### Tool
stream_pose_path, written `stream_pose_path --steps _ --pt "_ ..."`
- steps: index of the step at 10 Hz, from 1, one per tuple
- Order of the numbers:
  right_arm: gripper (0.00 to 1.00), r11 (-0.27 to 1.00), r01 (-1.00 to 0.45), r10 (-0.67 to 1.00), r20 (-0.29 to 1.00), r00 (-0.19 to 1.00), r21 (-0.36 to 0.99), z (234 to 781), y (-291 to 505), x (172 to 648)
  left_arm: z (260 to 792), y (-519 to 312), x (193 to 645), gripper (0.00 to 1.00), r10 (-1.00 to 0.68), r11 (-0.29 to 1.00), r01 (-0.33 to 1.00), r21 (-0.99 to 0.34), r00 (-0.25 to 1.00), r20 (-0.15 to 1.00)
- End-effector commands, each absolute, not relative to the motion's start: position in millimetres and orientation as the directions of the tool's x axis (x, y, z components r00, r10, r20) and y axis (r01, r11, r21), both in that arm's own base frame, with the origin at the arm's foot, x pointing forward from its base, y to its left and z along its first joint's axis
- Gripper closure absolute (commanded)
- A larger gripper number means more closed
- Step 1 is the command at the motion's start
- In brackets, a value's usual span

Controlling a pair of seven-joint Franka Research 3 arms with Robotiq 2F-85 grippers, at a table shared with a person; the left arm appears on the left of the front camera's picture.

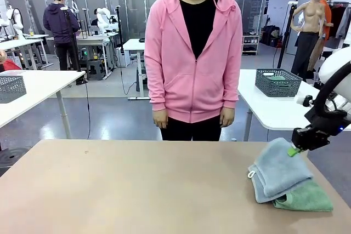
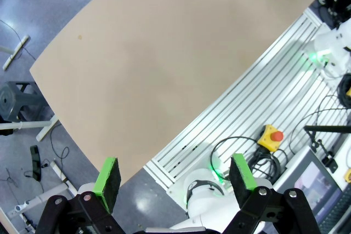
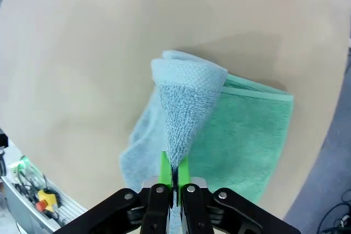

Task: Fold the towels and place them in the basket.
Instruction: Stack the folded Towel with hook on the right side of the table.

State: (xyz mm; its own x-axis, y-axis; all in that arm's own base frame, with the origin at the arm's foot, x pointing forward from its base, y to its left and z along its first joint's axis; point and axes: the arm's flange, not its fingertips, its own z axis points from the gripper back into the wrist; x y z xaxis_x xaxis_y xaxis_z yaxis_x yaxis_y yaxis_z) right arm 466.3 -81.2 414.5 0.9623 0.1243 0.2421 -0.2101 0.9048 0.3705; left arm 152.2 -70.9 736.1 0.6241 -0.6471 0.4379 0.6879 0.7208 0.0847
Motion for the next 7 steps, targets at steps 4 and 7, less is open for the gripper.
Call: stream_pose_path --steps 4,7 --pt "0.95 0.976 -0.155 0.133 0.142 0.981 0.155 368 -91 480 736 -70 152 0.00 -0.646 0.724 0.685 0.084 0.630 0.431" --pt "0.60 0.983 -0.158 0.145 0.128 0.981 0.094 366 -88 476 736 -70 152 0.00 -0.646 0.724 0.685 0.084 0.630 0.431"
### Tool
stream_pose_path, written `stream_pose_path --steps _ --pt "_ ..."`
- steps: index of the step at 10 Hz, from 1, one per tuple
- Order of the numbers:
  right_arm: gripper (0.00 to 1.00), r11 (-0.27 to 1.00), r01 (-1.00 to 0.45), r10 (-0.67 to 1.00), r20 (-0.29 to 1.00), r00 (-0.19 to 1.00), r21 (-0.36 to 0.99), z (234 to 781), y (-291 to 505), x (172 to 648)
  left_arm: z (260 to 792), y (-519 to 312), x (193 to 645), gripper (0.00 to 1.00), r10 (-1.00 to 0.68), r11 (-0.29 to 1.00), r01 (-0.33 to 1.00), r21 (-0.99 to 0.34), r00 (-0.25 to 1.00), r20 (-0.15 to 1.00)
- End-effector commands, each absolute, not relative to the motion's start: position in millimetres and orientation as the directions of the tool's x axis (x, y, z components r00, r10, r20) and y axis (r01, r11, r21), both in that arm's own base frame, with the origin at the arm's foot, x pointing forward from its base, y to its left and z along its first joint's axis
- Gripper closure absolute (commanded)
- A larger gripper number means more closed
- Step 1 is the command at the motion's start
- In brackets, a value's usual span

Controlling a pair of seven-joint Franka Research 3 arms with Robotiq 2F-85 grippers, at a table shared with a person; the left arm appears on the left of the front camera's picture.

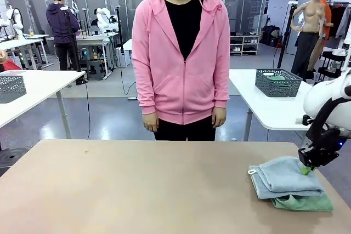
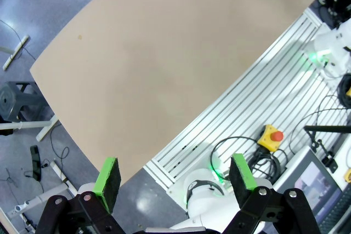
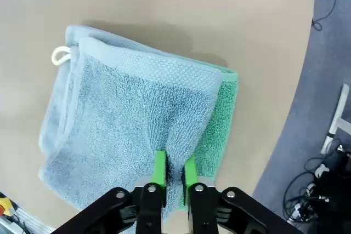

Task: Fold the towels and place them in the basket.
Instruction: Stack the folded Towel with hook on the right side of the table.

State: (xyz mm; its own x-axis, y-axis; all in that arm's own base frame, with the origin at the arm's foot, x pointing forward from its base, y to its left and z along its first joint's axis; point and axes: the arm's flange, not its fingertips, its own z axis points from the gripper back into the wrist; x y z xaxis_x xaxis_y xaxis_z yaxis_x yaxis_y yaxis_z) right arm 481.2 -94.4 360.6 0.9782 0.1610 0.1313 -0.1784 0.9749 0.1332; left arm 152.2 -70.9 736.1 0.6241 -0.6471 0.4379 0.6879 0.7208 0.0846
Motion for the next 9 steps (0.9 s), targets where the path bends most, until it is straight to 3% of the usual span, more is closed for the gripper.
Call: stream_pose_path --steps 1,2,3,5,6,8,9 --pt "0.27 0.983 -0.158 0.146 0.132 0.980 0.090 366 -87 476 736 -70 152 0.00 -0.646 0.724 0.685 0.084 0.630 0.431" --pt "0.24 0.985 -0.154 0.143 0.128 0.981 0.079 367 -85 475 736 -70 152 0.00 -0.646 0.724 0.685 0.084 0.630 0.431" --pt "0.00 0.984 -0.161 0.150 0.129 0.980 0.077 370 -82 473 736 -70 152 0.00 -0.646 0.724 0.685 0.084 0.630 0.431" --pt "0.00 0.983 -0.170 0.159 0.141 0.977 0.068 375 -79 470 736 -70 152 0.00 -0.646 0.724 0.685 0.084 0.630 0.431" --pt "0.18 0.983 -0.169 0.158 0.143 0.977 0.067 375 -79 470 736 -70 152 0.00 -0.646 0.724 0.685 0.084 0.630 0.431" --pt "0.00 0.984 -0.168 0.157 0.160 0.974 0.056 369 -76 475 736 -70 152 0.00 -0.646 0.724 0.685 0.084 0.630 0.431" --pt "0.00 0.976 -0.194 0.180 0.146 0.973 0.096 377 -83 475 736 -70 152 0.00 -0.646 0.724 0.685 0.084 0.630 0.431"
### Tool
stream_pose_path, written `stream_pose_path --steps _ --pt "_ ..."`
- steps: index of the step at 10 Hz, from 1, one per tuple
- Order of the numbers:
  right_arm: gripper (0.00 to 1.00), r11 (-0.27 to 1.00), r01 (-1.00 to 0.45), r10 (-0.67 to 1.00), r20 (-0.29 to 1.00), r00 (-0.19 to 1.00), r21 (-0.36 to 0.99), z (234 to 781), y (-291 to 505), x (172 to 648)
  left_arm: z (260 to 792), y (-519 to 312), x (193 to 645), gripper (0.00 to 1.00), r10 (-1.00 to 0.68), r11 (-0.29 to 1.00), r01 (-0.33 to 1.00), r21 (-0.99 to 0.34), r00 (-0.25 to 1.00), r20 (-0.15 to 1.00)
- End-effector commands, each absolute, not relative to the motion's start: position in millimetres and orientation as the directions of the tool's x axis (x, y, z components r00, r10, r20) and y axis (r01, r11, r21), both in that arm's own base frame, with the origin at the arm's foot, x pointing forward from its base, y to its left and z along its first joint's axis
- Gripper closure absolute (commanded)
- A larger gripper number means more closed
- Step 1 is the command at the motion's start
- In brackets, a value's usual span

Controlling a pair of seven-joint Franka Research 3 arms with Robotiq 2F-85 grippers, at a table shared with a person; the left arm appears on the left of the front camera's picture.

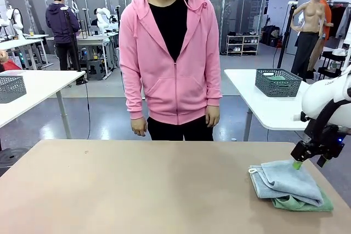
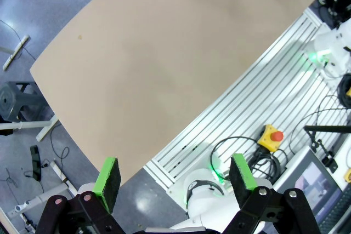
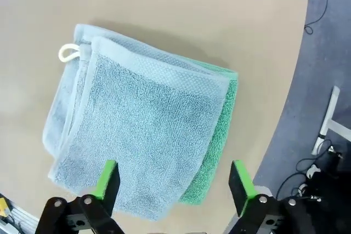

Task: Fold the towels and place them in the basket.
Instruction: Stack the folded Towel with hook on the right side of the table.

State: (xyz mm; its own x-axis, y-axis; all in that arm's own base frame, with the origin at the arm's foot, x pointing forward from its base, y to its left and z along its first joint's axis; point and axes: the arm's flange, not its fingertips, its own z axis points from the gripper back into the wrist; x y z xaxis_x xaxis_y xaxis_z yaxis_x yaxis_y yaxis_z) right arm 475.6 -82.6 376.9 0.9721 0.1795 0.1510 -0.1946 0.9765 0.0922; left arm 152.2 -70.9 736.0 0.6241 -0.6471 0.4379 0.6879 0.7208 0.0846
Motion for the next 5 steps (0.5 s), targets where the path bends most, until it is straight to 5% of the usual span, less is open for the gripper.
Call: stream_pose_path --steps 1,5 --pt "0.00 0.976 -0.194 0.180 0.146 0.973 0.096 377.2 -83.2 474.5 736.4 -70.4 152.1 0.00 -0.646 0.724 0.685 0.084 0.630 0.431" --pt "0.00 0.976 -0.194 0.180 0.146 0.973 0.096 377.2 -83.2 474.5 736.4 -70.4 152.1 0.00 -0.646 0.724 0.685 0.084 0.630 0.431"
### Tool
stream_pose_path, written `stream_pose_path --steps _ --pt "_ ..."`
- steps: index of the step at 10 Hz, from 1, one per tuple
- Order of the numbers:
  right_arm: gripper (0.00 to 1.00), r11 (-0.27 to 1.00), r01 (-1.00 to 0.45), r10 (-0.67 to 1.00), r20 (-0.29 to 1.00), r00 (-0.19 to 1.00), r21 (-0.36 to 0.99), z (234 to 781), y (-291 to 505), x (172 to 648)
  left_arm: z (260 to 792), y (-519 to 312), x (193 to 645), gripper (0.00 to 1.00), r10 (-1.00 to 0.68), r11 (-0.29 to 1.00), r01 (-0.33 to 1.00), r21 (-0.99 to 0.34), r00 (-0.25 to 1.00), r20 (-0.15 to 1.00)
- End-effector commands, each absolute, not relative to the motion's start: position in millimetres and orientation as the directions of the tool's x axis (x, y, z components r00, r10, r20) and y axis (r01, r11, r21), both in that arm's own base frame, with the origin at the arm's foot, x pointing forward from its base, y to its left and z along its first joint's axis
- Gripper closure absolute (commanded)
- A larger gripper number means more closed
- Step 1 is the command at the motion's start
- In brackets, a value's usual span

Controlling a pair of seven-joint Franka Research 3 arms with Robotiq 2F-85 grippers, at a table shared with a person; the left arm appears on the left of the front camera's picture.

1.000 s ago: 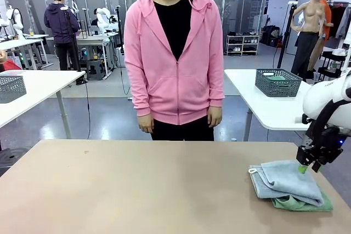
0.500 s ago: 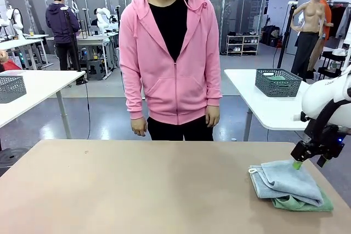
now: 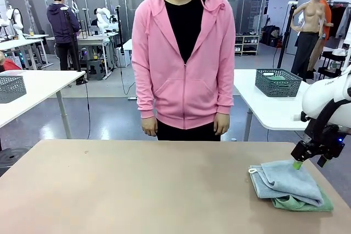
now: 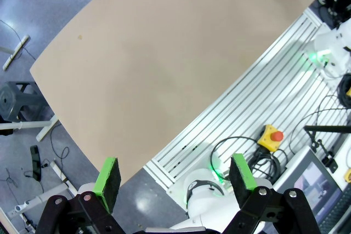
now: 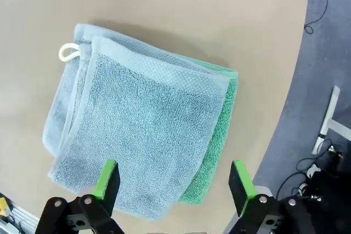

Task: Fold the towels and place them in the basket.
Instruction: Stack the folded Towel with hook on the right side of the table.

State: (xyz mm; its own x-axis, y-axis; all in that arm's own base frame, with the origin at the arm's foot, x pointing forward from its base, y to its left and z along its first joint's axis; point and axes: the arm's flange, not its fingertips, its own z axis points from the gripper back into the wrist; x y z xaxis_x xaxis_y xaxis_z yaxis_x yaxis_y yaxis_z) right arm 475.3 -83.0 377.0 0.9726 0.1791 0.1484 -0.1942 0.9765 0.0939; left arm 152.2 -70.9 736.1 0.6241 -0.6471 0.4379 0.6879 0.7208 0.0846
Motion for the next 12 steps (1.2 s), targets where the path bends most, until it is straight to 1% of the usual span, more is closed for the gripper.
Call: stream_pose_path --steps 1,9,10,12 --pt "0.00 0.976 -0.194 0.180 0.146 0.973 0.096 377 -83 475 736 -70 152 0.00 -0.646 0.724 0.685 0.084 0.630 0.431" --pt "0.00 0.976 -0.194 0.179 0.148 0.973 0.094 377 -83 475 736 -70 152 0.00 -0.646 0.724 0.685 0.084 0.630 0.431" --pt "0.00 0.962 -0.249 0.223 0.213 0.951 0.108 401 -81 464 736 -70 152 0.00 -0.646 0.724 0.685 0.084 0.630 0.431" --pt "0.00 0.919 -0.386 0.354 0.270 0.895 0.077 478 -57 443 736 -70 152 0.00 -0.646 0.724 0.685 0.084 0.630 0.431"
